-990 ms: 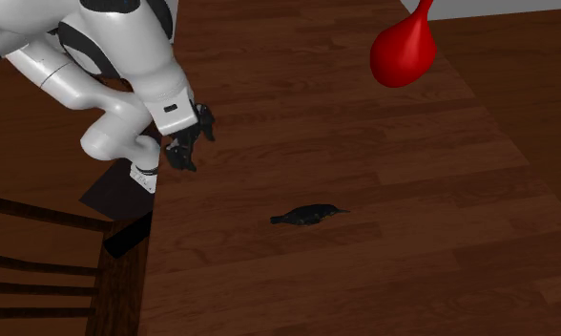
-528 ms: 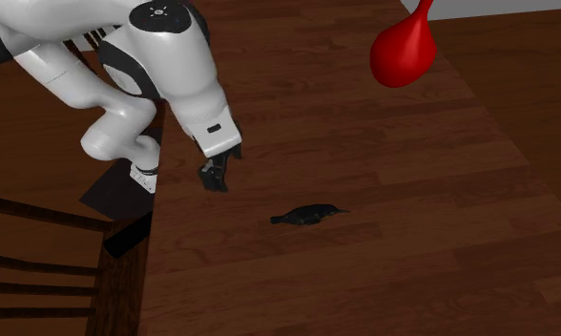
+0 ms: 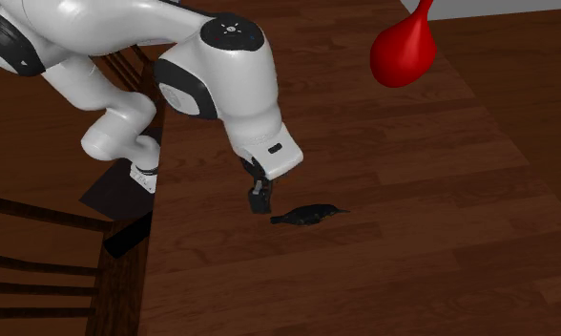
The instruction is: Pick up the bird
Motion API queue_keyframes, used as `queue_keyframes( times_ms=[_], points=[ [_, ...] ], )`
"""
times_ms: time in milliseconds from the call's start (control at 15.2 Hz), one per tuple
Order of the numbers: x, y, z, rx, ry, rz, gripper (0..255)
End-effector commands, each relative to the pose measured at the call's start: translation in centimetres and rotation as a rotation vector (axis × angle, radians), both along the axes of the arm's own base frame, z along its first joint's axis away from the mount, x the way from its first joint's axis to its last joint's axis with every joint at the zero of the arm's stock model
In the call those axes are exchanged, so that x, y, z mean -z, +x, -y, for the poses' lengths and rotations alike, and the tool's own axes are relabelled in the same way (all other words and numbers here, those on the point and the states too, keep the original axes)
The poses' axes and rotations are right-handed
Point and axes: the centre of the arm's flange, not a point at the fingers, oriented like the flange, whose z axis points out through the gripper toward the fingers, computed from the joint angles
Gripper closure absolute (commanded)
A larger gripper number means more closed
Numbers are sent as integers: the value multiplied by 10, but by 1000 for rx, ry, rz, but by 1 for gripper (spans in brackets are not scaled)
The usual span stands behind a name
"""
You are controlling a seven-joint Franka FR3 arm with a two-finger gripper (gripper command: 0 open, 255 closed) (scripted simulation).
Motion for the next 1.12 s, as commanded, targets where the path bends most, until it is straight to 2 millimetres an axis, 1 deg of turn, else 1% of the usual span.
queue_keyframes(
  times_ms=[0,330,396,858,990,1056],
  points=[
    [2,26,0,-21,-11,5,0],
    [0,89,-5,-72,-37,17,0],
    [0,96,-5,-78,-40,19,0],
    [37,96,-5,-78,-40,19,0],
    [40,96,-5,-78,-40,19,0],
    [40,97,-5,-78,-40,19,255]
  ],
)
